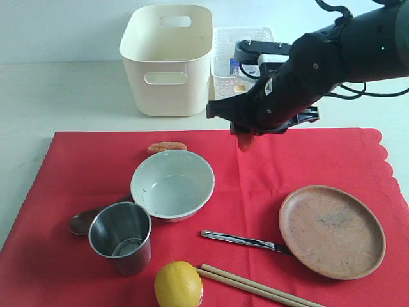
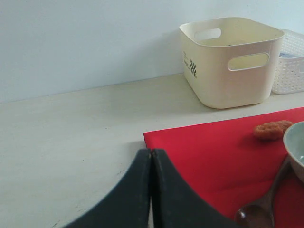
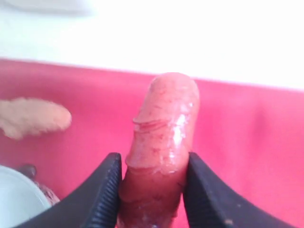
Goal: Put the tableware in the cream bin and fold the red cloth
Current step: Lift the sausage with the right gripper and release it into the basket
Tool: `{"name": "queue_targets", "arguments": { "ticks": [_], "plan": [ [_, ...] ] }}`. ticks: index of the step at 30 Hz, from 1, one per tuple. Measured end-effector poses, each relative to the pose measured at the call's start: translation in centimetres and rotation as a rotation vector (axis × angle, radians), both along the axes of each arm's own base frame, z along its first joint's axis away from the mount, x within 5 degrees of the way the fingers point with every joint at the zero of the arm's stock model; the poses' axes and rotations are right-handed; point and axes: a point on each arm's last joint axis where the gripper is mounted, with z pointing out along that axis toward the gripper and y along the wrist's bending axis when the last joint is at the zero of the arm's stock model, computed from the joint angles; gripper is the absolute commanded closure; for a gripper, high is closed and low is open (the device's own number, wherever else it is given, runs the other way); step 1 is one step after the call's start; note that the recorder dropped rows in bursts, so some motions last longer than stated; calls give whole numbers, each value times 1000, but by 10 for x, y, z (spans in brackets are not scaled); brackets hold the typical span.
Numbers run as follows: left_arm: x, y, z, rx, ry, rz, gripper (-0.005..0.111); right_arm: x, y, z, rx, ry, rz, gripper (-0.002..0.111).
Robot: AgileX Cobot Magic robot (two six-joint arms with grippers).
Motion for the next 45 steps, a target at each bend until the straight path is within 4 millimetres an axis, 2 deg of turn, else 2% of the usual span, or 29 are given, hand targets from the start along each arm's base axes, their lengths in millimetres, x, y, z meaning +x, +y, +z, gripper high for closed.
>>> {"name": "queue_targets", "arguments": {
  "ticks": [9,13,17,30,38,41,45],
  "plan": [
    [0,0,0,0,0,0,105,14,4,18,-41,-174,102,108],
    [0,0,0,0,0,0,105,27,8,29,-68,-246,140,108],
    [0,0,0,0,0,0,105,44,4,31,-87,-283,137,108],
    [0,0,0,0,0,0,105,117,-22,9,-97,-324,24,108],
    [0,0,0,0,0,0,105,143,-16,-3,-85,-351,16,108],
    [0,0,0,0,0,0,105,146,-14,-7,-85,-351,17,101],
    [0,0,0,0,0,0,105,148,-13,-10,-84,-352,18,83]
  ]
}}
